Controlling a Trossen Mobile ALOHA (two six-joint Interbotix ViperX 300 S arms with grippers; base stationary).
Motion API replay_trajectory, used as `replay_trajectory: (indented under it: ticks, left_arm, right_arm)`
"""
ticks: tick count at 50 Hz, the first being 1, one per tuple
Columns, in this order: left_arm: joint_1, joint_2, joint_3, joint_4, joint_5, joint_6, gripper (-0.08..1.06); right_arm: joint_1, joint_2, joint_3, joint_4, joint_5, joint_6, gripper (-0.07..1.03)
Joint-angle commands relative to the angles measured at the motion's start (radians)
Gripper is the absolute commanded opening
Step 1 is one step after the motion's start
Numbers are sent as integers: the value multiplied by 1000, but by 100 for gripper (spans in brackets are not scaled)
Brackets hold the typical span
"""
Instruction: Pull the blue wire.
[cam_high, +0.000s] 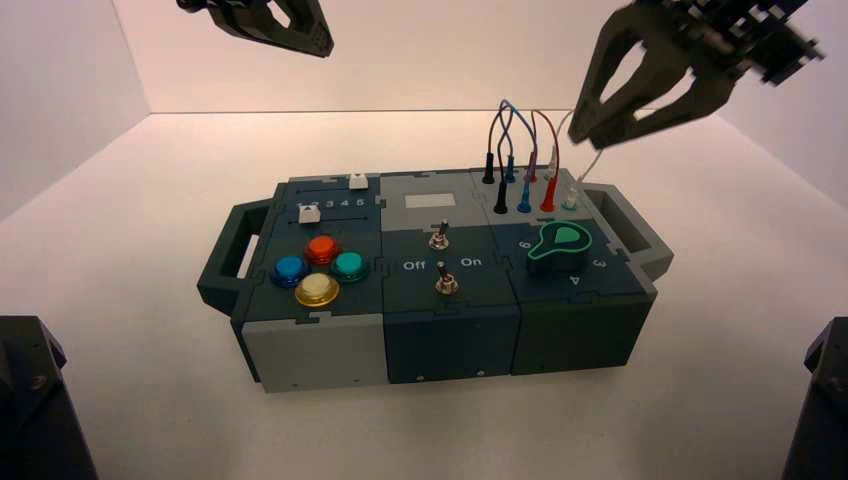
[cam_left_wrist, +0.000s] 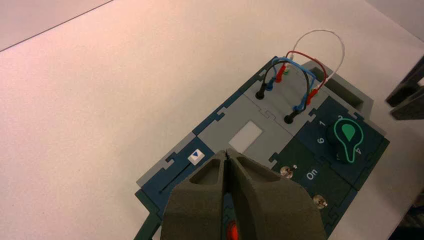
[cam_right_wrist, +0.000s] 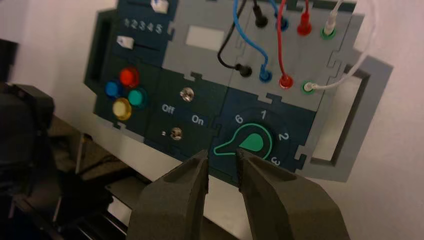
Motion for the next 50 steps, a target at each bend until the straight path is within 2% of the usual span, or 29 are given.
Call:
replay_trajectory:
  ticks: [1, 11, 25, 44, 50]
  left_arm:
    - [-5, -2, -31, 0, -3, 0, -3]
    - [-11, 8, -34, -6, 5, -2, -3]
    - [-58, 52, -44, -8, 20, 0, -3]
    - [-91, 75, -51, -8, 31, 0, -3]
    - [-92, 74, -52, -6, 31, 0, -3]
  right_arm:
    - [5, 49, -41, 0, -15, -5, 31]
    - [5, 118, -67, 0, -46, -8, 39]
    - [5, 221, -104, -29, -92, -9, 39]
    - [2, 362, -137, -87, -164, -6, 39]
    - [0, 388, -153, -94, -179, -6, 39]
